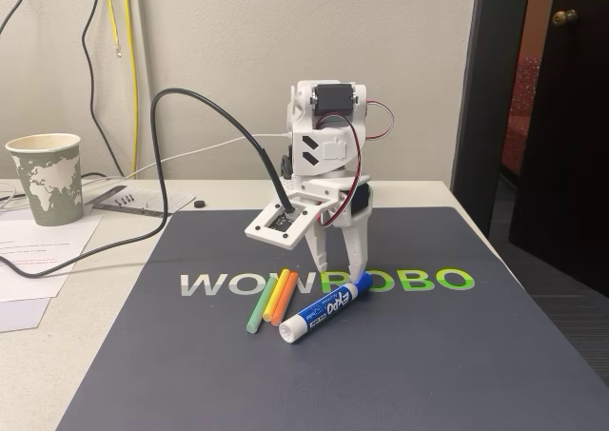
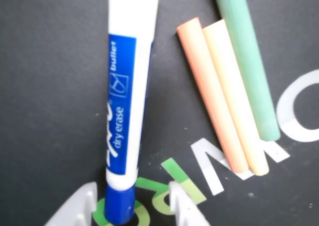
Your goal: Pick up the blue marker.
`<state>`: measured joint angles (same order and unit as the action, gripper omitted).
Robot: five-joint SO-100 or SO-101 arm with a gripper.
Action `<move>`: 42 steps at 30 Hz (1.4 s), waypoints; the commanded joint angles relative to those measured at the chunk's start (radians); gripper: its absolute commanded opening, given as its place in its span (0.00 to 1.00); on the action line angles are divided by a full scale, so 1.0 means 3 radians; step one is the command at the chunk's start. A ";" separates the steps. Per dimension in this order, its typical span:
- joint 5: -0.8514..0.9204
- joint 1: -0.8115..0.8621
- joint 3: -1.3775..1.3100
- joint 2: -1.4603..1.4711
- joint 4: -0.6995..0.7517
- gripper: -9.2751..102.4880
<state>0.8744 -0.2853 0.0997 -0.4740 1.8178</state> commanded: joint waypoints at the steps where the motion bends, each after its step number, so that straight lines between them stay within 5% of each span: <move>1: -0.0026 -0.0066 -0.0138 -0.0051 -0.0036 0.26; 20: -0.0097 -0.0123 -0.0138 0.0220 -0.0235 0.37; 42: -0.0164 -0.0107 -0.0138 0.0251 -0.0332 0.18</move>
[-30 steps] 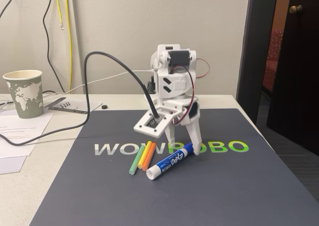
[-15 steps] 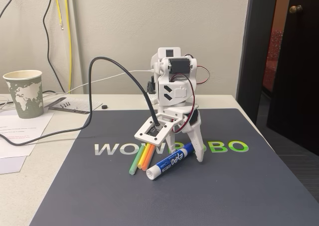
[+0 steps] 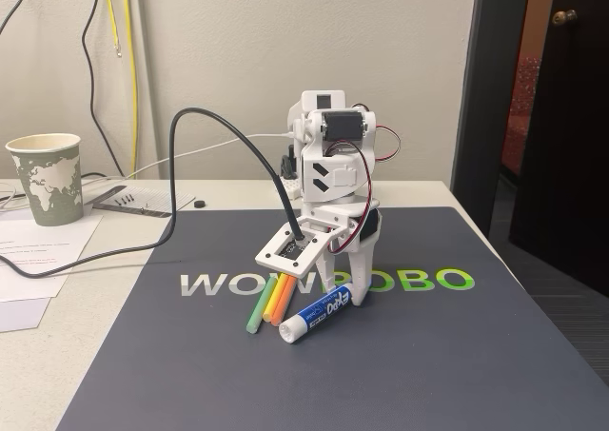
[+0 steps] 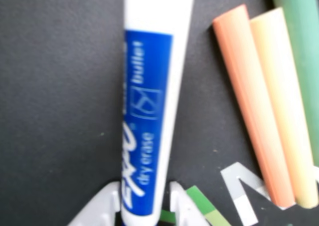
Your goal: Pick up the blue marker.
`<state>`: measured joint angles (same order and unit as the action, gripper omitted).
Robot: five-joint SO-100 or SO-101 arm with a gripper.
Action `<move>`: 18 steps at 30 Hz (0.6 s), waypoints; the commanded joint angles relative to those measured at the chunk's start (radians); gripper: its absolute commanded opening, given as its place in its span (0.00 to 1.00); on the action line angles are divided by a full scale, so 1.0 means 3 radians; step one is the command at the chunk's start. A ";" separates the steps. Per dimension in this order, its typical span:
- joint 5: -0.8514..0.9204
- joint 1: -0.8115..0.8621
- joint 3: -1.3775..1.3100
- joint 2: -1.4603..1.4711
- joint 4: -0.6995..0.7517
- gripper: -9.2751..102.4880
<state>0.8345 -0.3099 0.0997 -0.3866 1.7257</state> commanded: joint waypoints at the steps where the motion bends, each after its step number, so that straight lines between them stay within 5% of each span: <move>1: -0.0031 -0.0026 -0.0138 -0.0041 -0.0026 0.17; 18: -0.0235 -0.0010 -0.0547 0.0066 0.0128 0.12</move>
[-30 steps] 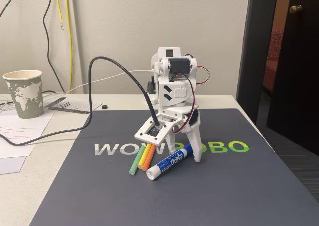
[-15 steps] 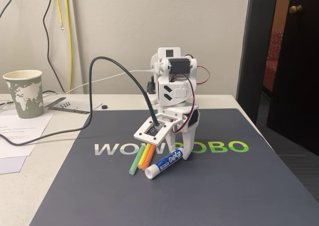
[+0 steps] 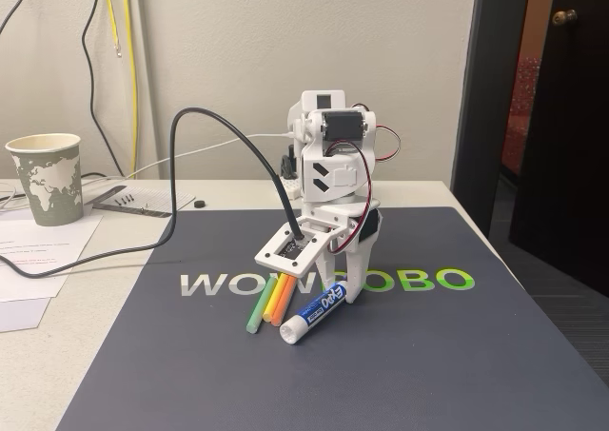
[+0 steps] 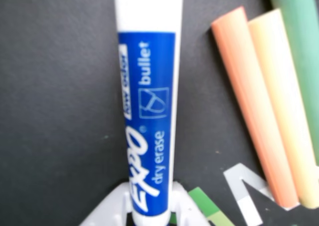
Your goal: Pick up the blue marker.
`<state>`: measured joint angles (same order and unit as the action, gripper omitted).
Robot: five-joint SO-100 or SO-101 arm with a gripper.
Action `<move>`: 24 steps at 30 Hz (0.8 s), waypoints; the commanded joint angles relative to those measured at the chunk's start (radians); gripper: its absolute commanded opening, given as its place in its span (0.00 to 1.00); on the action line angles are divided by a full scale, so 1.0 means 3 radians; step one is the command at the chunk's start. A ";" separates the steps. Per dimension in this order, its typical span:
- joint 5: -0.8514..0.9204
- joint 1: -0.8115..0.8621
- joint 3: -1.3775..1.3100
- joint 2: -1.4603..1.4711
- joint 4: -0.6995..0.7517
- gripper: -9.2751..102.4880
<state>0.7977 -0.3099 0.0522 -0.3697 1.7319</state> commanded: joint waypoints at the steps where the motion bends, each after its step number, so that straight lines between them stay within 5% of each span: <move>1: -0.0184 -0.0015 -0.0624 0.0087 0.0189 0.12; 4: -0.0389 -0.0031 -0.1217 0.0245 0.0419 0.12; 15: -0.0915 -0.0020 -0.1212 -0.0608 0.1048 0.12; 24: -0.1652 0.0010 0.0833 -0.3104 0.1053 0.12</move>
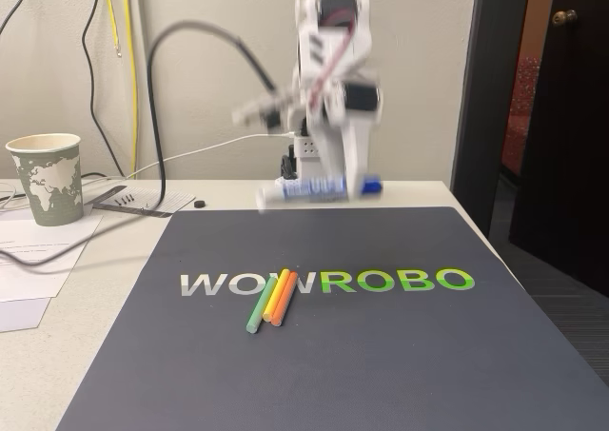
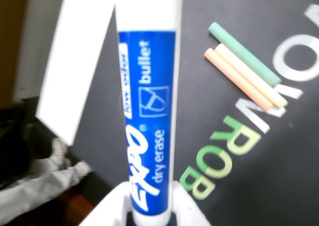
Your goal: Pick up the blue marker.
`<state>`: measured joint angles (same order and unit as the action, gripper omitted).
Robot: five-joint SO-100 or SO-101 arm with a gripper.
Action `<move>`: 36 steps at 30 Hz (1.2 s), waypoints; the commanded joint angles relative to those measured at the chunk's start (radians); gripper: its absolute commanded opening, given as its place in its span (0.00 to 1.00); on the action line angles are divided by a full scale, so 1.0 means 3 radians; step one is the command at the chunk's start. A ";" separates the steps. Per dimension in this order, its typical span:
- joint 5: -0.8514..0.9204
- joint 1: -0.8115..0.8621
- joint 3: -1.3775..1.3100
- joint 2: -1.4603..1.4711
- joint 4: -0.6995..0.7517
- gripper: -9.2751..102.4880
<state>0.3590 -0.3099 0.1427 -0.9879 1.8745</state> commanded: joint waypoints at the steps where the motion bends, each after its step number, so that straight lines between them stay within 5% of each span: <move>1: -0.0297 0.0026 0.0711 -0.1304 0.0578 0.12; 8: -0.0879 0.0036 0.1749 -0.2153 0.0537 0.12; 19: -0.1033 0.0383 0.5159 -0.4208 -0.1611 0.12; 30: -0.0915 0.0562 0.6284 -0.4709 -0.2628 0.12; 36: -0.0910 0.0522 0.6504 -0.4817 -0.2797 0.12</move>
<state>0.0721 -0.1473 2.0862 -2.3930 1.0661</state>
